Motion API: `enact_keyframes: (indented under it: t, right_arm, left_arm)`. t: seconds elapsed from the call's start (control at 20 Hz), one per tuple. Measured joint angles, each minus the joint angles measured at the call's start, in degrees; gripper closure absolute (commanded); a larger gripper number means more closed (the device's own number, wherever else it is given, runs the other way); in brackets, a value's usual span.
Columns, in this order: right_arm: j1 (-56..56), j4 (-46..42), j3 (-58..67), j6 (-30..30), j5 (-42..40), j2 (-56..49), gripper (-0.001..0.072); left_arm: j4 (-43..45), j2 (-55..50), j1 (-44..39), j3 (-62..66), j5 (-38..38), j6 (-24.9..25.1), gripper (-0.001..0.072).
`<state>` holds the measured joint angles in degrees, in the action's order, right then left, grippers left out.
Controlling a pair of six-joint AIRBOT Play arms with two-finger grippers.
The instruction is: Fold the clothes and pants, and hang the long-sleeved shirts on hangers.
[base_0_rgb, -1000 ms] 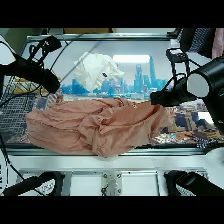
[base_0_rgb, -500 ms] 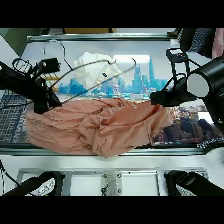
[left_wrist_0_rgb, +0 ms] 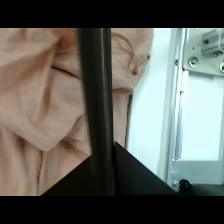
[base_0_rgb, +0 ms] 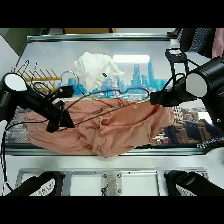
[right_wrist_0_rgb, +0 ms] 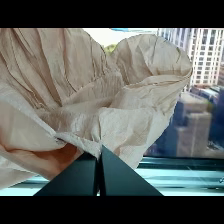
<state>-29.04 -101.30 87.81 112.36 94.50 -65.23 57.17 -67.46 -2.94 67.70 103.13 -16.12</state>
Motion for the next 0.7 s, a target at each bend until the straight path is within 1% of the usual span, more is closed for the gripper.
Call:
enact_keyframes:
  t: [0.15, 0.4, 0.7]
  right_arm:
    - [0.00, 0.00, 0.00, -0.02, 0.02, 0.00, 0.0701]
    - [0.00, 0.00, 0.00, 0.00, 0.48, -0.02, 0.0701]
    - [0.00, 0.00, 0.00, -0.02, 0.66, -0.02, 0.0701]
  left_arm:
    - [2.27, 0.04, -2.54, -2.71, -2.40, 0.74, 0.0700]
    - [3.54, -0.33, -5.09, -5.53, -9.07, 1.22, 0.0700]
    - [2.36, -4.17, -5.81, -6.21, -11.28, 1.95, 0.0701]
